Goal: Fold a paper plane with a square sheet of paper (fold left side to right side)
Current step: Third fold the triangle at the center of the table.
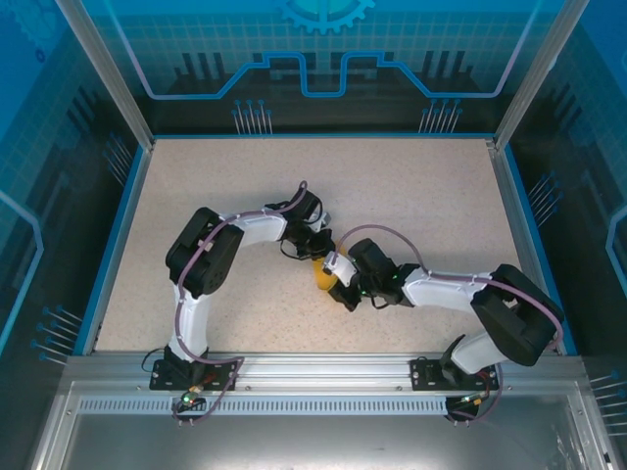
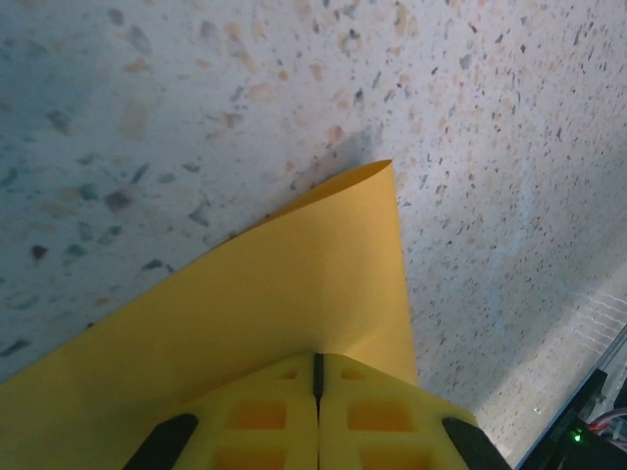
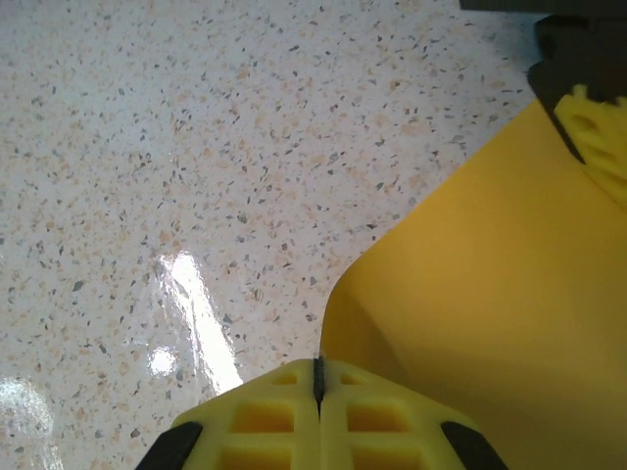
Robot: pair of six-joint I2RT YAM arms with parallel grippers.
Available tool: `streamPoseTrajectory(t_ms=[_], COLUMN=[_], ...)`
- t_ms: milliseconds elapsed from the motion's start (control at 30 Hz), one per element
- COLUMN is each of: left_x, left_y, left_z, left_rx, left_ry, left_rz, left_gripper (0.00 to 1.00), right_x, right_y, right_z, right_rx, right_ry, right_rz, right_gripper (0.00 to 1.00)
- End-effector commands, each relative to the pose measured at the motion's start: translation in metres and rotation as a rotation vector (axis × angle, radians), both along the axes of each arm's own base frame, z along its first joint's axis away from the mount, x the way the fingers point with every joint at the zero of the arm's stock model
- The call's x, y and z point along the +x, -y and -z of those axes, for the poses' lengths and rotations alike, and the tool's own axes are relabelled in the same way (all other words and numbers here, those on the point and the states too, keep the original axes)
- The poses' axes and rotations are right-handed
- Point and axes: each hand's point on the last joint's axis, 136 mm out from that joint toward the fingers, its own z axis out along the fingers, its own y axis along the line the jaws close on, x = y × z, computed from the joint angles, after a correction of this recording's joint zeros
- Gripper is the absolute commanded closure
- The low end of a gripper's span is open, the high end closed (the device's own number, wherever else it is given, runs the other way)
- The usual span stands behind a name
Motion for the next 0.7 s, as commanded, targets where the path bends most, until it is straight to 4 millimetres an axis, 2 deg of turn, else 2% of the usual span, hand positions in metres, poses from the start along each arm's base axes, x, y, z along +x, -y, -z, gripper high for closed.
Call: streamPoseTrajectory(t_ms=[0, 300, 667], left_x=[-0.012, -0.017, -0.018], left_y=[-0.003, -0.004, -0.003], left_z=[0.019, 0.023, 0.023], left_rx=[0.035, 0.042, 0.044], left_ry=[-0.049, -0.056, -0.056], left_rz=[0.032, 0.040, 0.044], left_gripper=[0.96, 0.97, 0.97], right_x=[0.004, 0.029, 0.047], right_y=[-0.003, 0.013, 0.025], right_z=[-0.007, 0.011, 0.021], right_rx=[0.076, 0.069, 0.036], right_ry=[-0.110, -0.220, -0.221], right_rz=[0.004, 0.091, 0.169], right_gripper=[1.00, 1.00, 1.00])
